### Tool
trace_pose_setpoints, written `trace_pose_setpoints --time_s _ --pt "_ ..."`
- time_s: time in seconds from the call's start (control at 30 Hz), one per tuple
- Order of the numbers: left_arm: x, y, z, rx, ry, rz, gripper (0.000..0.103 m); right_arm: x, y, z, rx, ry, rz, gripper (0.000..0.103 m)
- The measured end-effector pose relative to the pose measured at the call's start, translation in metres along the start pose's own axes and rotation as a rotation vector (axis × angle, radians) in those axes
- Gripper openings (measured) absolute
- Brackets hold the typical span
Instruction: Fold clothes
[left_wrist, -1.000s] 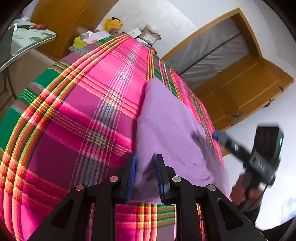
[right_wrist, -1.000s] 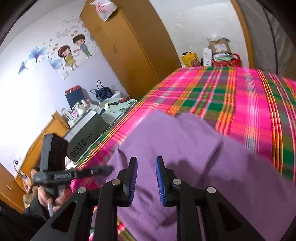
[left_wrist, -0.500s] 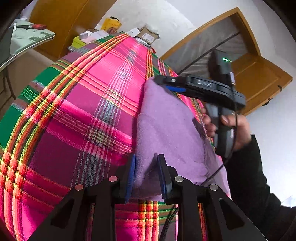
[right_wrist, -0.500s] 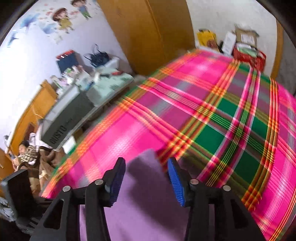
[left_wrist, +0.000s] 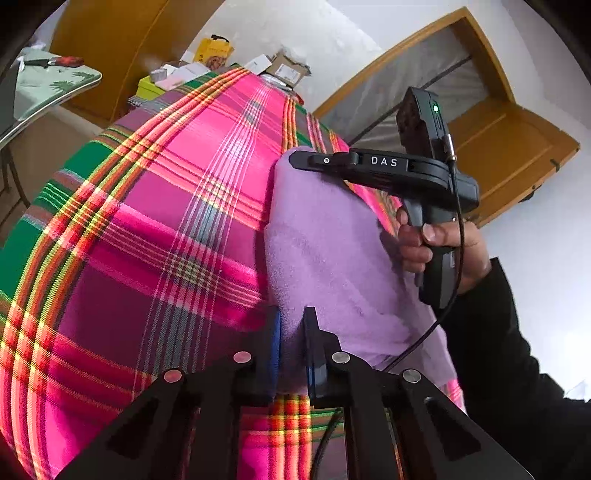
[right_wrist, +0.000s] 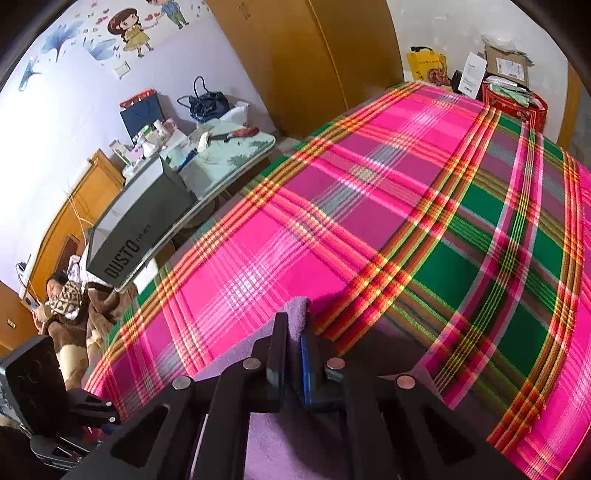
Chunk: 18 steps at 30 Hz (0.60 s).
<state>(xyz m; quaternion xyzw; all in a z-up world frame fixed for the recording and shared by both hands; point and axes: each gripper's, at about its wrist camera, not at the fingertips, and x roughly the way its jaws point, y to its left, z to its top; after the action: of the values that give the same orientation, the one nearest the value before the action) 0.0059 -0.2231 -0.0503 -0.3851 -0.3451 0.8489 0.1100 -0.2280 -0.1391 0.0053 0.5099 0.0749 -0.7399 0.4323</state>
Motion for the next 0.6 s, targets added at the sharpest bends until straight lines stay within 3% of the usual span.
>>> trace_pose_setpoints --time_s 0.27,0.6 --pt "-0.021 -0.008 0.008 0.024 -0.055 -0.001 0.01 -0.024 0.011 0.01 -0.012 -0.087 0.018 0.006" --pt "-0.076 0.004 0.03 0.06 -0.171 0.084 0.008 -0.033 0.042 0.049 -0.055 -0.169 0.056 0.006"
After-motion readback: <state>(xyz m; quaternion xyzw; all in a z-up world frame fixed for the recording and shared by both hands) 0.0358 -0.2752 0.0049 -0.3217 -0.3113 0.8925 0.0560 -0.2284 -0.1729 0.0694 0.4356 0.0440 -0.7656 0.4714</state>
